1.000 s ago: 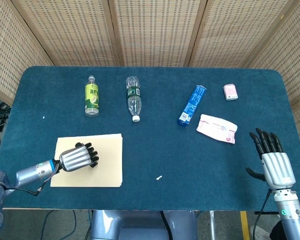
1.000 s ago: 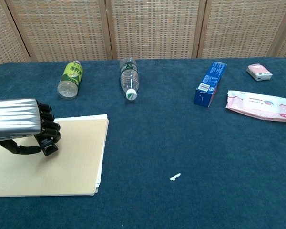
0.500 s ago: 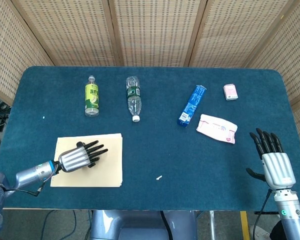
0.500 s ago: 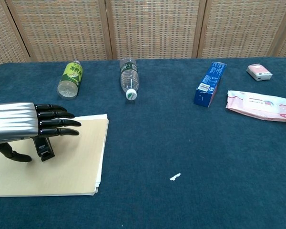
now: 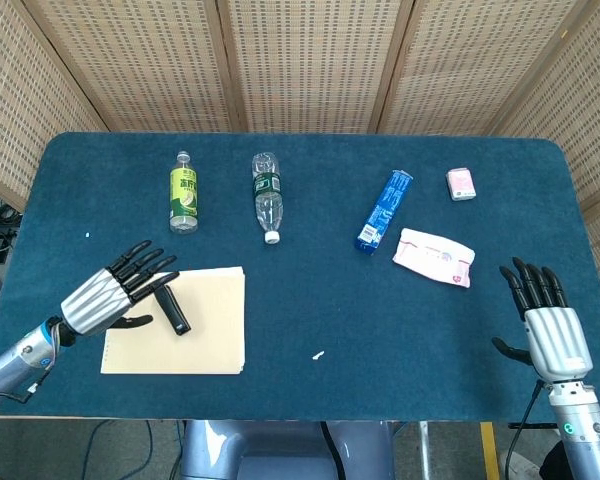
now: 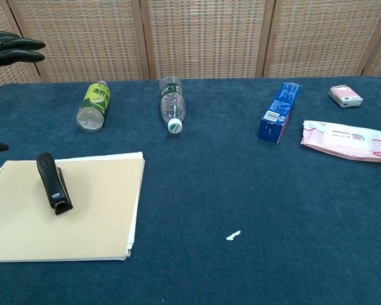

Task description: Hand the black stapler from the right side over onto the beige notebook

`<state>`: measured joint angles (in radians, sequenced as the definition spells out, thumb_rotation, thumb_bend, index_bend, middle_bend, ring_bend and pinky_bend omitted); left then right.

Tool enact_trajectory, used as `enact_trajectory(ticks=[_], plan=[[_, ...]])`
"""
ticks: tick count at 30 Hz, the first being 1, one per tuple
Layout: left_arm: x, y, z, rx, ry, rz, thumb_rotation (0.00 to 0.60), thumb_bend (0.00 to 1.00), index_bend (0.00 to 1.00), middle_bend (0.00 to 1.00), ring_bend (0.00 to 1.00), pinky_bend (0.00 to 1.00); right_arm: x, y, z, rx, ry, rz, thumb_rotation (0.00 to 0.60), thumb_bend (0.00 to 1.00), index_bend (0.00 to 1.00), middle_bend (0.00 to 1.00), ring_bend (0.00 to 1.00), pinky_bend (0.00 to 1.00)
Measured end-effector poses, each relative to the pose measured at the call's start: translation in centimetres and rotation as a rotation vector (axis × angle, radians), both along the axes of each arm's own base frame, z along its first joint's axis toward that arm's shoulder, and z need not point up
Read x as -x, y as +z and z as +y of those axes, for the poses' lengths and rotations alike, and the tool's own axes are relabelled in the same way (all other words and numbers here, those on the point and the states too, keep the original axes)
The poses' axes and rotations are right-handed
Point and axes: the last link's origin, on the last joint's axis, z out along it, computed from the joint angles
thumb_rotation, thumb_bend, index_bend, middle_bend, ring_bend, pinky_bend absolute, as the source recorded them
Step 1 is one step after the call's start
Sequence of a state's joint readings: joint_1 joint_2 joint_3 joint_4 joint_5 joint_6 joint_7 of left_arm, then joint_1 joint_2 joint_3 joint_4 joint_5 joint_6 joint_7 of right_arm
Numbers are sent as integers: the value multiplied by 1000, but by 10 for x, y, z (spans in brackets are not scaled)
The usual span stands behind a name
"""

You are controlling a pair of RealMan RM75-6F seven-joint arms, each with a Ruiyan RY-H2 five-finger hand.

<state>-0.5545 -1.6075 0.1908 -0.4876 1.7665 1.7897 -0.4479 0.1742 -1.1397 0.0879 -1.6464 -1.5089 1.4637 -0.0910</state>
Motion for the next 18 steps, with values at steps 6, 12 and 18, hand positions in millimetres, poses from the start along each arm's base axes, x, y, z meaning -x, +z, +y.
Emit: enact_trajectory(ticks=[6,12,18], plan=[[10,10,-24,-46,234,-162,600,0,0,0,0,0,0,0,-1,13,2,10,600,0,0,0,0,0],[3,14,-63,-100,554,-333,600,0,0,0,0,0,1,2,-2,44,-5,24,600,0,0,0,0,0],[3,21,-96,-147,826,-344,600,0,0,0,0,0,1,0,-1,41,-6,28,600,0,0,0,0,0]])
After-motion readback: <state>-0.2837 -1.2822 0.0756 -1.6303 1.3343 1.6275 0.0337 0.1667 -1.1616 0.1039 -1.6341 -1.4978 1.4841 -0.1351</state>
